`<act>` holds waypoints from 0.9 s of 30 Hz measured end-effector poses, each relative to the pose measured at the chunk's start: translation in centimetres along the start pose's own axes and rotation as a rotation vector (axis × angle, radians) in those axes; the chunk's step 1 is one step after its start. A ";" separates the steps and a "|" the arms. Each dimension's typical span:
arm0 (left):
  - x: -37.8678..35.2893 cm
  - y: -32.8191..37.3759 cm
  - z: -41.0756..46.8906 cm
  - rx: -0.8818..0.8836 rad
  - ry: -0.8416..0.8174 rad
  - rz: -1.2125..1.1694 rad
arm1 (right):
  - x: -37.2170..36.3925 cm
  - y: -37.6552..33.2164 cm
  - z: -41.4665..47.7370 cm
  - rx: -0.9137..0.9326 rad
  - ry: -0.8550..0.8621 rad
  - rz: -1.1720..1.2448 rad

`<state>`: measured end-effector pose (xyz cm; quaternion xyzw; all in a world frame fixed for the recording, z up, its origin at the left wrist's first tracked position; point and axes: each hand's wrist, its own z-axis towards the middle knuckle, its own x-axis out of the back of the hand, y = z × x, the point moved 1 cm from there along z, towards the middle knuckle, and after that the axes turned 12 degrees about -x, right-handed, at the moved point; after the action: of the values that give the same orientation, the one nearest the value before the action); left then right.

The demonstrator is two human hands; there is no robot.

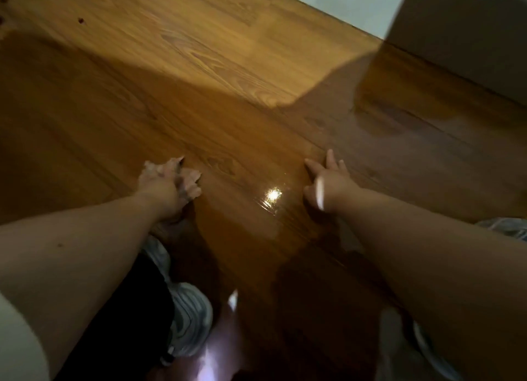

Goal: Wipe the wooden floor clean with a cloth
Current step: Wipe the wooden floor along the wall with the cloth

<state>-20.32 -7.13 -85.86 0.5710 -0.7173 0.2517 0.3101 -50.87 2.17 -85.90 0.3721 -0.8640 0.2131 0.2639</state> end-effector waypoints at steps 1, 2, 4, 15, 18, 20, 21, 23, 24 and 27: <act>-0.2 -1.2 -0.1 0.036 0.061 -0.094 | -0.7 0.2 -0.3 -0.007 0.001 -0.015; -0.5 -1.9 -0.4 0.066 0.093 -0.151 | -1.3 0.5 -0.5 -0.022 0.002 -0.025; -1.9 -1.3 -1.5 0.096 0.057 -0.127 | -2.4 0.7 -1.2 -0.055 0.003 -0.061; -6.0 4.9 -4.8 -0.507 -0.017 0.339 | -1.3 -2.5 -0.1 -0.008 0.151 -0.021; -1.7 -1.0 -1.0 -0.057 0.047 0.234 | -1.2 -3.0 0.1 0.012 0.163 0.004; -1.2 -3.9 -0.5 0.146 0.108 0.054 | -1.4 -3.2 0.1 0.003 0.144 0.014; -1.5 -4.6 -0.6 0.205 0.154 -0.003 | -1.5 -3.1 0.2 -0.006 0.143 0.010; -2.4 -4.3 -1.0 0.219 0.082 0.049 | -1.8 -3.0 0.3 -0.033 0.125 -0.005; -2.8 -3.4 -1.4 0.200 0.022 0.069 | -1.9 -3.1 0.4 -0.044 0.121 -0.006; -5.1 2.3 -3.6 -0.088 0.050 0.159 | -2.0 -3.8 0.5 -0.066 0.120 0.032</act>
<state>-21.21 -0.66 -87.19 0.4918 -0.7626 0.2580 0.3317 -46.97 0.60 -86.85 0.3359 -0.8590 0.2108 0.3237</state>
